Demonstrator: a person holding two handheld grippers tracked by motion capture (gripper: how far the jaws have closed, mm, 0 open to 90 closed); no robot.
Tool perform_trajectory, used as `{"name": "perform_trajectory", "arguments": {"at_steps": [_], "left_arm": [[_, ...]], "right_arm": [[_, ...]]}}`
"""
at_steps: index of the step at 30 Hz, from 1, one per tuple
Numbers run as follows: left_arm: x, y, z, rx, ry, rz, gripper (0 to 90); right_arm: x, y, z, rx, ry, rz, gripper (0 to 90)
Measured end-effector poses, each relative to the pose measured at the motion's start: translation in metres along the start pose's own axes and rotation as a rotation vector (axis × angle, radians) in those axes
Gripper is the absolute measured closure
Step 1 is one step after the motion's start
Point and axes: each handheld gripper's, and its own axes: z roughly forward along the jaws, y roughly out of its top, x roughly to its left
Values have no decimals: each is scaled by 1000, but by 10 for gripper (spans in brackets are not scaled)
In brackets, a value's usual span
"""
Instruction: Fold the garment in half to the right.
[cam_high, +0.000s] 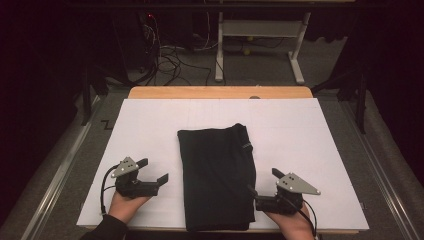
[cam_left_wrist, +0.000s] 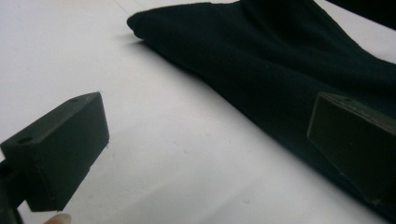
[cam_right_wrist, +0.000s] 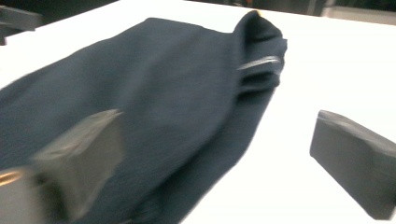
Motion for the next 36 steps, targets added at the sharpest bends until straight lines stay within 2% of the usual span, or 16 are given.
{"name": "perform_trajectory", "arguments": {"at_steps": [2,6,9,12,14,16,18,20,22,26,31,36], "left_arm": [[1,1,-1,-8,20,10,0],[2,4,-7,-48,33,16,0],[1,5,-10,-58,55,42,0],[2,4,-12,-55,68,45,0],[1,4,-13,-47,71,50,0],[1,2,-15,-50,60,39,0],[-1,2,-16,-47,69,56,0],[-2,2,-16,-42,77,74,0],[-2,2,-14,-44,74,71,0],[-1,2,-15,-49,71,72,0],[3,2,-19,-68,69,47,0],[4,2,-21,-73,73,46,0]], "right_arm": [[-13,-1,5,13,-17,0,0],[-44,-3,10,11,-18,16,0],[-65,-4,3,-26,-61,30,0],[-78,-6,-11,-58,-90,52,0],[-78,-9,-22,-73,-93,57,0],[-74,-9,-27,-82,-86,42,0],[-68,-10,-30,-92,-68,38,0],[-63,-10,-28,-108,-40,40,0],[-59,-9,-26,-115,-35,29,0],[-57,-8,-24,-123,-41,26,0],[-58,-9,-25,-129,-52,33,0],[-57,-9,-25,-122,-55,30,0]]}}
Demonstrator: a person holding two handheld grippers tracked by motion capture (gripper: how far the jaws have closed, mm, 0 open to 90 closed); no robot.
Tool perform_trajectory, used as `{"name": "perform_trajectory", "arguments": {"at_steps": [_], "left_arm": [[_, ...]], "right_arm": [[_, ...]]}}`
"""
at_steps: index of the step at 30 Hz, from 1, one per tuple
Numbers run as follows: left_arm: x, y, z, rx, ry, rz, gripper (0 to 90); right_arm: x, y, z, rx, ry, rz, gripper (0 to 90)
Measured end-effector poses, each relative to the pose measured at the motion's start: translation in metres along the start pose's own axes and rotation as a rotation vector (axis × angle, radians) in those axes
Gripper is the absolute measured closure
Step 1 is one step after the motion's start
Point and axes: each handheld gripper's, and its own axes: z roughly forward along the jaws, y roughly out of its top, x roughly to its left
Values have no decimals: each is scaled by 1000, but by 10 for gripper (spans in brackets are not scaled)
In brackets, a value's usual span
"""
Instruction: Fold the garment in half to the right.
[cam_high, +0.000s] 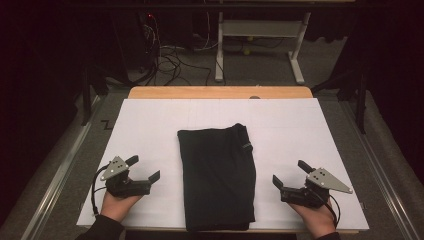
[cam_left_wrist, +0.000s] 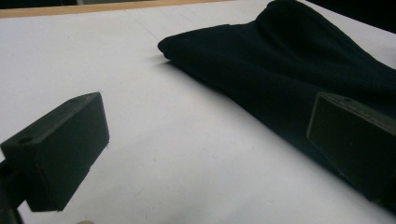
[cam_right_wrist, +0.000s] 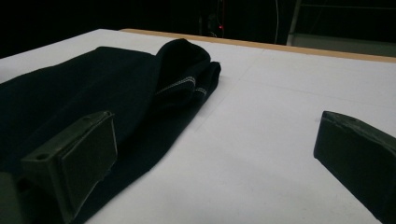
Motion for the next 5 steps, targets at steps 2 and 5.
{"name": "perform_trajectory", "arguments": {"at_steps": [2,5], "left_arm": [[0,0,0,0,6,3,0],[0,0,0,3,10,5,0]], "right_arm": [[0,-1,1,4,1,4,0],[-1,-1,1,11,-4,10,0]]}}
